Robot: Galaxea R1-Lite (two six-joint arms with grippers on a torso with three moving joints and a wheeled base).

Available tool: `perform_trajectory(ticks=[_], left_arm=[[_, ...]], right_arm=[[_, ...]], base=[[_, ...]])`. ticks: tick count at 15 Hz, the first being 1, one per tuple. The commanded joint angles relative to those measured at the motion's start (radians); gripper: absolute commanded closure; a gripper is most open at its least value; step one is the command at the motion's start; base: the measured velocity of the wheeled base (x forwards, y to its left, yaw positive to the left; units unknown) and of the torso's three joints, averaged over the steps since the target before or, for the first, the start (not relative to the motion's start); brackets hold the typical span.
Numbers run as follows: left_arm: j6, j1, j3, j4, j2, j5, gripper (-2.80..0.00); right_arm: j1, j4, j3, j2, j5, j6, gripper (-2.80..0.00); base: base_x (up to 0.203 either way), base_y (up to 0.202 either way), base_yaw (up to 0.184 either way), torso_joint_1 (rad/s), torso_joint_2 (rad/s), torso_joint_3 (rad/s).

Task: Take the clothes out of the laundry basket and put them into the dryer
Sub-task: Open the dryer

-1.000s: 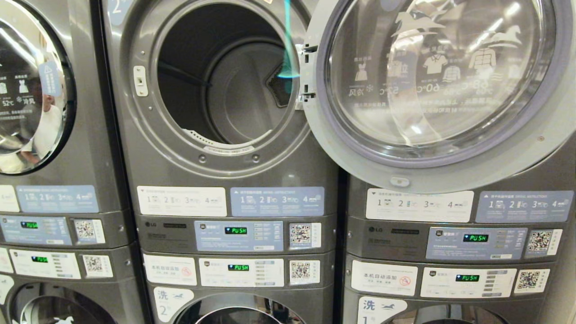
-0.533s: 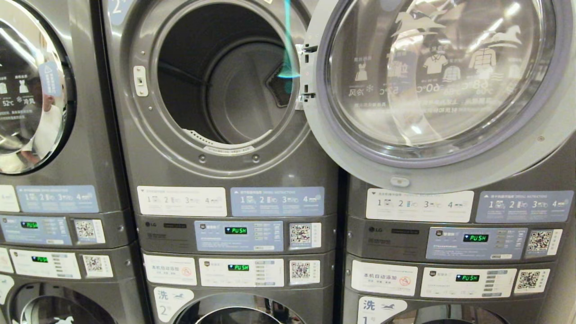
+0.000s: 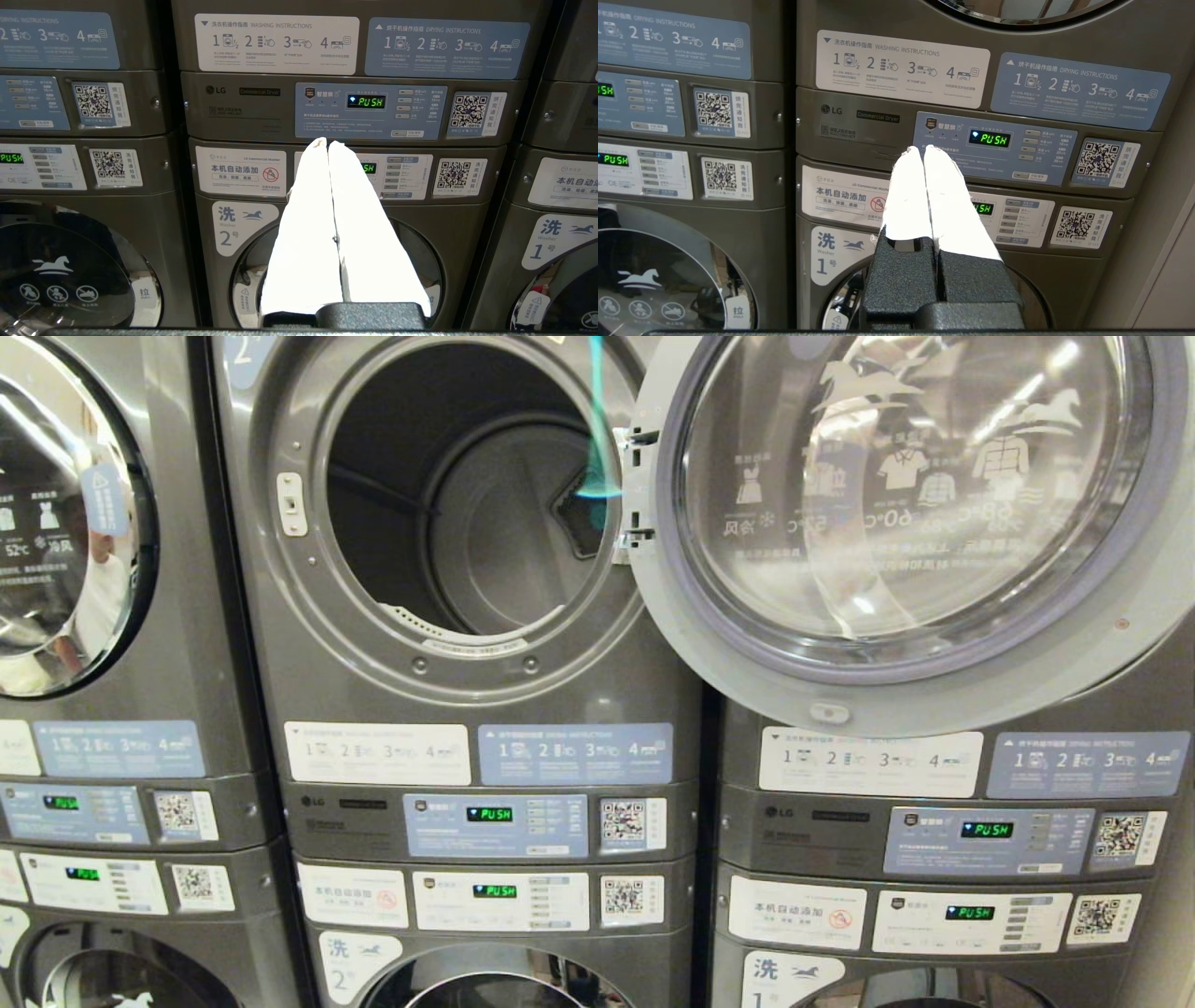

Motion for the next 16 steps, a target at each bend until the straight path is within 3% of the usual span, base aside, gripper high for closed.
perform_trajectory(ticks=[1,16], left_arm=[[0.0,0.0,0.002,0.0,-0.003,0.0,0.0],[0.0,0.0,0.002,0.0,-0.003,0.0,0.0]], right_arm=[[0.0,0.0,0.02,0.0,0.001,-0.001,0.0],[0.0,-0.004,0.018,0.0,0.001,0.005,0.0]], base=[[0.0,0.0,0.0,0.0,0.0,0.0],[0.0,0.0,0.0,-0.016,0.04,0.018]])
